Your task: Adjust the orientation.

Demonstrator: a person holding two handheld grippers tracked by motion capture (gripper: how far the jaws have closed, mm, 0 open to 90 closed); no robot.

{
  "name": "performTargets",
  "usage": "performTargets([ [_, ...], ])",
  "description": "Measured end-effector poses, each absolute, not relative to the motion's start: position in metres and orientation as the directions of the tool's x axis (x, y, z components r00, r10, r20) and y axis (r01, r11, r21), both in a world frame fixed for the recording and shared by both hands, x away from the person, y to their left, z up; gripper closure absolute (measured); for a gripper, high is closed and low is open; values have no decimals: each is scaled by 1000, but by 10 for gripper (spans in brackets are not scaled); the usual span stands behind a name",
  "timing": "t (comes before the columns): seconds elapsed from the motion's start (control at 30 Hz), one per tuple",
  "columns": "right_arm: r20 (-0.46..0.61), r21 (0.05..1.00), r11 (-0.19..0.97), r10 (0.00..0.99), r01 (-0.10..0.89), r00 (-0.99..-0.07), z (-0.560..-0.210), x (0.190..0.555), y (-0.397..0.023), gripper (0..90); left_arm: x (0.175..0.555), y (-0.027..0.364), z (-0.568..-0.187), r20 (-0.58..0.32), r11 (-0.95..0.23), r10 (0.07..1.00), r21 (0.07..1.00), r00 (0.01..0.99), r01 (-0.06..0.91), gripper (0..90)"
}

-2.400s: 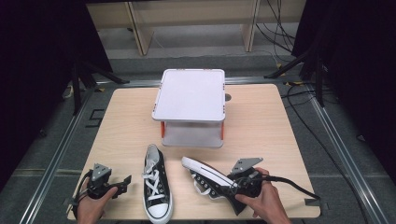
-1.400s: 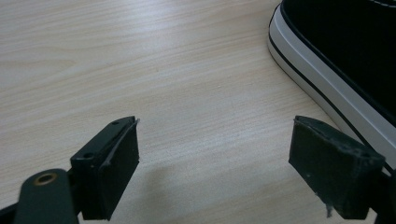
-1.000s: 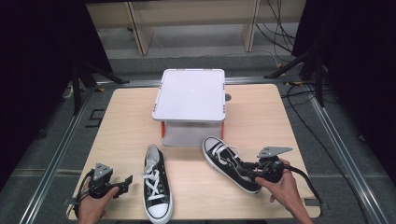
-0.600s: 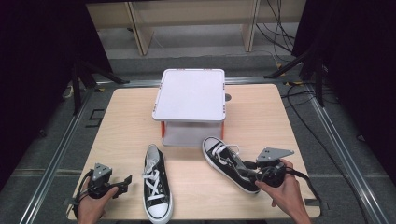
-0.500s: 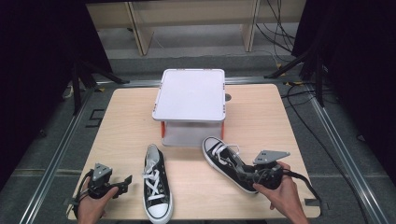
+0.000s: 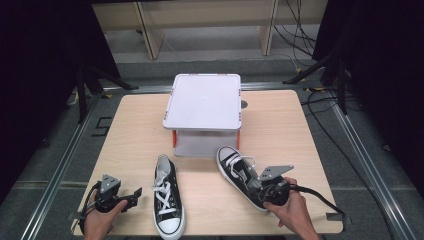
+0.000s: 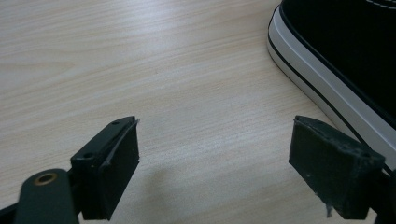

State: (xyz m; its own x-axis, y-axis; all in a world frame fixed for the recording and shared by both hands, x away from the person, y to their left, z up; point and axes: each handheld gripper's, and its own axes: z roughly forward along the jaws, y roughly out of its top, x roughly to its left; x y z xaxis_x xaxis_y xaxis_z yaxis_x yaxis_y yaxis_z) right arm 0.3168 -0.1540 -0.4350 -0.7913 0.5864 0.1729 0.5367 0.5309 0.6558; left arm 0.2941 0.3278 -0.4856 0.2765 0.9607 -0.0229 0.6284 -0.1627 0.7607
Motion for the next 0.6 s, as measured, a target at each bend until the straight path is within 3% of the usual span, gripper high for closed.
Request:
performTargets([
  [0.23,219,665,502,577,553,-787,-429,310,-121,871,295,328,-486,-26,-161,960,765,280,624,155],
  [0.33,157,684,537,552,493,-819,-425,310,-108,891,294,329,-485,-5,-189,957,750,291,633,155],
  [0.47,237,682,519,510,515,-827,-430,316,-91,900,294,326,-486,-16,-173,959,758,282,629,155],
  [0.57,239,676,545,475,496,-847,-432,316,-84,900,293,328,-485,-15,-176,958,761,287,625,155],
  [0.6,190,702,533,498,472,-846,-422,314,-93,882,293,329,-485,-16,-170,960,761,280,626,155],
])
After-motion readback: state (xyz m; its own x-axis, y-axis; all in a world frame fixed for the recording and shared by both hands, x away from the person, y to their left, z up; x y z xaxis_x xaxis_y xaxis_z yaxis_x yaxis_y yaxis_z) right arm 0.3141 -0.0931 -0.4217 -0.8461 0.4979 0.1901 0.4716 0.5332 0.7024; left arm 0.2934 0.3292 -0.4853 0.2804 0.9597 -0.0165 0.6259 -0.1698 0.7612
